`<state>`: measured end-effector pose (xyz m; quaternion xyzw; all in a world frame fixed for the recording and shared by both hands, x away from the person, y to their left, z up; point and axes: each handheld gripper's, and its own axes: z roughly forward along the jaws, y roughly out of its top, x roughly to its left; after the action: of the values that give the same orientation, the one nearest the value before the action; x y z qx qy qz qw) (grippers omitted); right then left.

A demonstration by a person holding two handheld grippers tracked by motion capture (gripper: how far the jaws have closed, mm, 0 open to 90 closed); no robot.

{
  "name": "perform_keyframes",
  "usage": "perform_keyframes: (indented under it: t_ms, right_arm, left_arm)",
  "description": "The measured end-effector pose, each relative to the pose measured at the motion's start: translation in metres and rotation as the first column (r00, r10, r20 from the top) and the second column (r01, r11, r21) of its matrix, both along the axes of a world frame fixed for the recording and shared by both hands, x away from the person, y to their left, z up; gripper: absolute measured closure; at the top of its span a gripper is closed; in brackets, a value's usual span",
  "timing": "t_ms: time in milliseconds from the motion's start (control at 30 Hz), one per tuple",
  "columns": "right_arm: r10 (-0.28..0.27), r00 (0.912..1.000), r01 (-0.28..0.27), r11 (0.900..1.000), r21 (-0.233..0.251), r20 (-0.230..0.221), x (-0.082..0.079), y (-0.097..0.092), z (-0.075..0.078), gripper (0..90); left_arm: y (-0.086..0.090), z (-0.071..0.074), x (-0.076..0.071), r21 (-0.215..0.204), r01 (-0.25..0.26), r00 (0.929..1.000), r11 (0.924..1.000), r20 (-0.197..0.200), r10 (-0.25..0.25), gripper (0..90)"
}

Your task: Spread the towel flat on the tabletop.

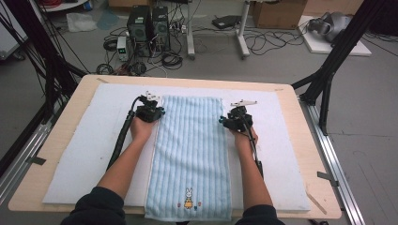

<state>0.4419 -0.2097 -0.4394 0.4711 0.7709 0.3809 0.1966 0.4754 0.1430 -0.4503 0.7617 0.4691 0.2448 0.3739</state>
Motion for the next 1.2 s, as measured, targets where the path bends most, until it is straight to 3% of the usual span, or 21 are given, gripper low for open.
perform_keyframes:
  t_ms: [67,167,233,300,333,400,467,533,633,700,800,867,933,1000,1100,1200]
  right_arm:
    - [0.011,0.9999,-0.011,0.9999,0.008,0.003,-0.001,0.002,0.0,56.3]
    - [0.059,0.9981,-0.059,0.998,0.021,0.016,-0.007,0.004,0.001,61.7]
    - [0.111,0.9937,-0.112,0.9938,-0.004,-0.009,-0.01,0.006,-0.002,68.9]
    - [0.122,0.9919,-0.124,0.9904,-0.06,-0.035,-0.011,0.009,-0.006,75.7]
    - [0.116,0.9929,-0.117,0.9913,-0.061,-0.026,-0.011,0.009,-0.007,78.9]
    - [0.067,0.9977,-0.067,0.9913,-0.114,0.003,-0.011,0.01,-0.007,81.8]
    - [0.027,0.9996,-0.026,0.9945,-0.102,0.011,-0.009,0.008,-0.007,71.7]
    - [0.012,0.9997,-0.009,0.9937,-0.112,0.022,-0.011,0.006,-0.006,69.3]
    - [0.014,0.999,-0.013,0.9997,-0.023,0.042,-0.018,-0.005,0.001,62.2]
    - [0.033,0.997,-0.034,0.9992,0.021,0.07,-0.026,-0.013,0.006,57.9]
    - [0.052,0.9946,-0.055,0.9978,0.036,0.09,-0.04,-0.023,0.013,48.4]
    - [0.045,0.996,-0.048,0.9983,0.035,0.077,-0.047,-0.03,0.018,37.1]
    - [0.034,0.9959,-0.039,0.9974,0.061,0.084,-0.053,-0.038,0.022,30.9]
    - [0.02,0.996,-0.024,0.9984,0.052,0.087,-0.06,-0.044,0.025,21.2]
    - [0.014,0.9945,-0.018,0.9994,0.03,0.103,-0.072,-0.052,0.027,12.9]
    - [0.021,0.9927,-0.025,0.9989,0.04,0.119,-0.082,-0.061,0.028,11.7]
  left_arm:
    - [0.007,0.001,0.0,-0.046,0.004,0.9998,0.9989,-0.019,-0.005,53.5]
    - [0.017,0.003,-0.007,-0.073,0.026,0.9997,0.997,0.004,-0.026,47.2]
    - [0.023,0.005,-0.011,-0.107,0.031,0.9995,0.9938,0.013,-0.03,46.9]
    - [0.028,0.006,-0.016,-0.124,0.033,0.999,0.9917,0.034,-0.029,47.0]
    - [0.03,0.007,-0.018,-0.132,0.037,0.9988,0.9905,0.036,-0.032,47.0]
    - [0.033,0.009,-0.02,-0.145,0.041,0.9988,0.9886,0.032,-0.037,46.1]
    - [0.037,0.013,-0.023,-0.171,0.05,0.9979,0.984,0.049,-0.043,42.9]
    - [0.04,0.016,-0.027,-0.2,0.059,0.9963,0.978,0.073,-0.045,40.4]
    - [0.045,0.019,-0.036,-0.235,0.09,0.9919,0.9679,0.108,-0.066,33.7]
    - [0.048,0.02,-0.042,-0.238,0.099,0.9898,0.9662,0.123,-0.071,26.9]
    - [0.053,0.023,-0.051,-0.251,0.142,0.9832,0.9575,0.147,-0.107,22.9]
    - [0.057,0.024,-0.057,-0.244,0.16,0.9796,0.9564,0.158,-0.124,21.0]
    - [0.061,0.025,-0.062,-0.255,0.176,0.9781,0.9508,0.154,-0.14,20.1]
    - [0.065,0.025,-0.068,-0.263,0.194,0.974,0.9449,0.166,-0.154,20.1]
    - [0.071,0.025,-0.076,-0.281,0.215,0.9695,0.9355,0.177,-0.169,20.1]
    - [0.075,0.026,-0.08,-0.277,0.222,0.9679,0.9349,0.179,-0.176,20.1]
